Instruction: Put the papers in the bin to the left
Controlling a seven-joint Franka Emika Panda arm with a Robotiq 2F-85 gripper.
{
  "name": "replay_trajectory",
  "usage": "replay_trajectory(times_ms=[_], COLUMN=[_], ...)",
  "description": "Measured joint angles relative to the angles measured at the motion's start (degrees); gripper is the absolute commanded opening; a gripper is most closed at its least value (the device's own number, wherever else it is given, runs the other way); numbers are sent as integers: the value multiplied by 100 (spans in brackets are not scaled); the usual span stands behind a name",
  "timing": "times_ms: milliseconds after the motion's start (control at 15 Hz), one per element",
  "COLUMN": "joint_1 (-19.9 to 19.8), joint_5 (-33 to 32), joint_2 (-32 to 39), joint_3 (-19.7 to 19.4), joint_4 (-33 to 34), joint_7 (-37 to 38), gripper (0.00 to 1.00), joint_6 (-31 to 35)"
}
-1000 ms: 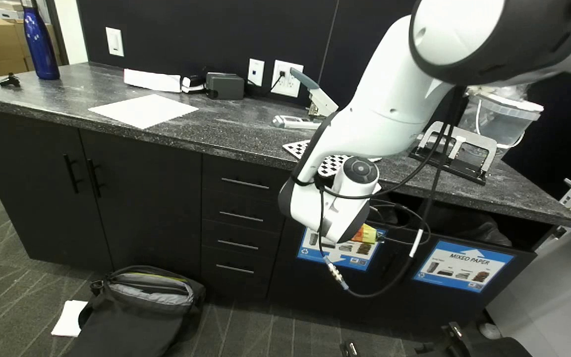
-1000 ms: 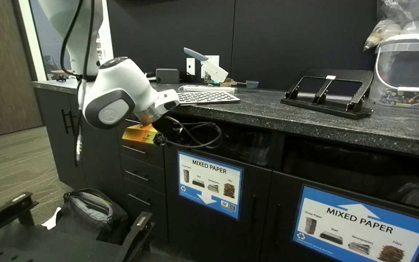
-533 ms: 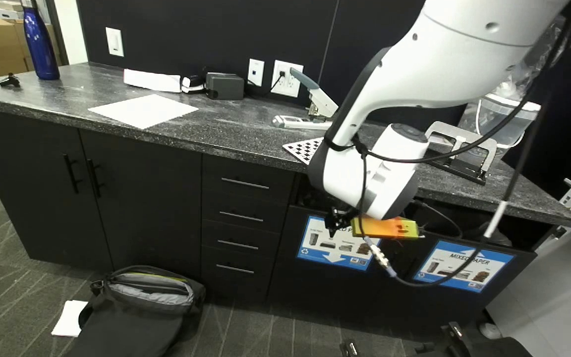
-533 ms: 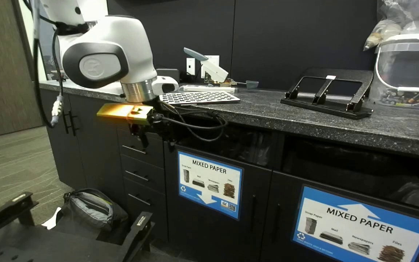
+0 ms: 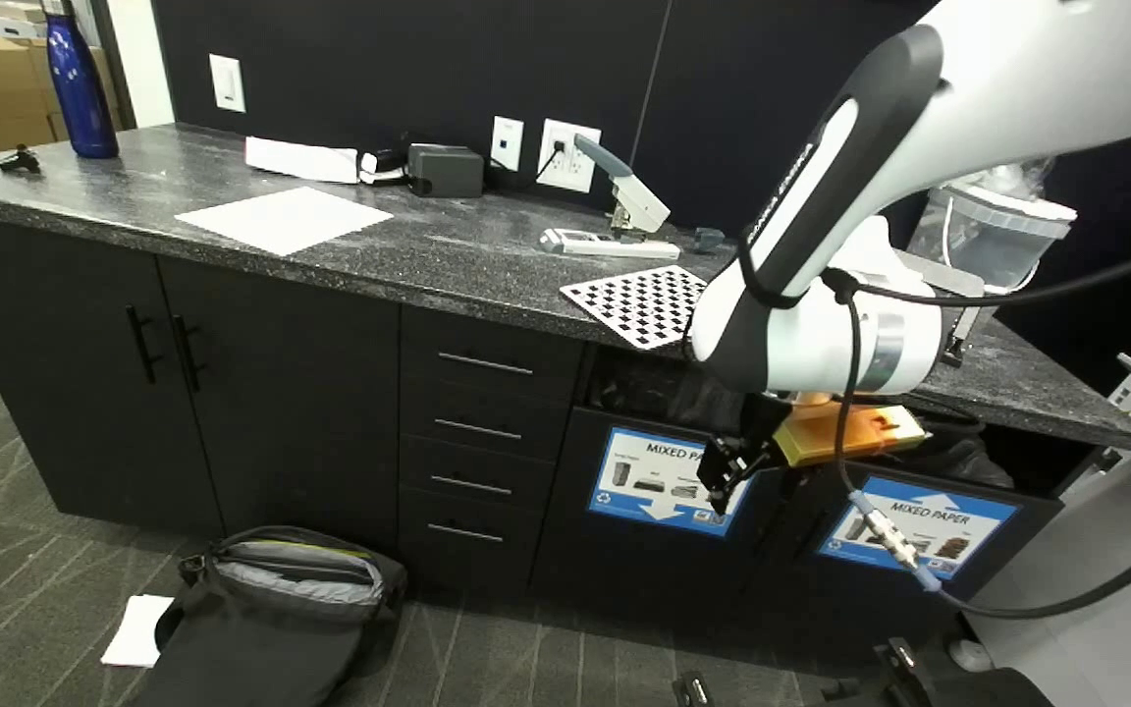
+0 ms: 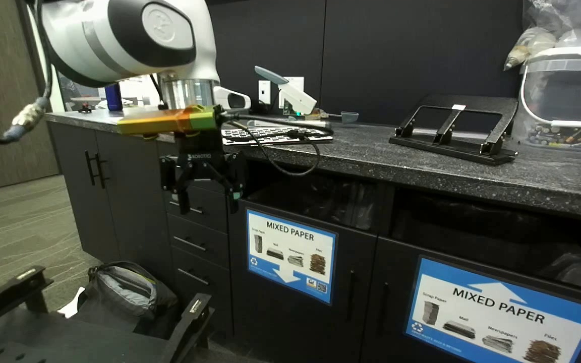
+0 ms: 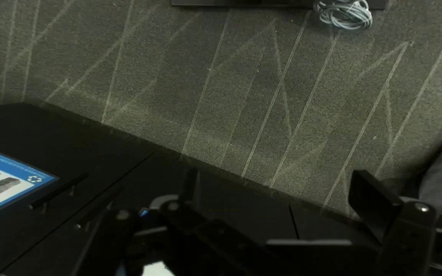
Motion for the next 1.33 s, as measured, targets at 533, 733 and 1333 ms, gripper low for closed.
replay_trajectory(times_ms=[533, 733, 1333], joint_1=[3039, 4096, 6000], joint_5=[-1360, -1064, 681], joint_2=[-619, -585, 1143], joint_3=[-3208, -4111, -5944], joint_4=[459, 871, 2160], joint_7=[684, 657, 175], gripper=[100, 100, 100], joint_6=[-1356, -2201, -5518])
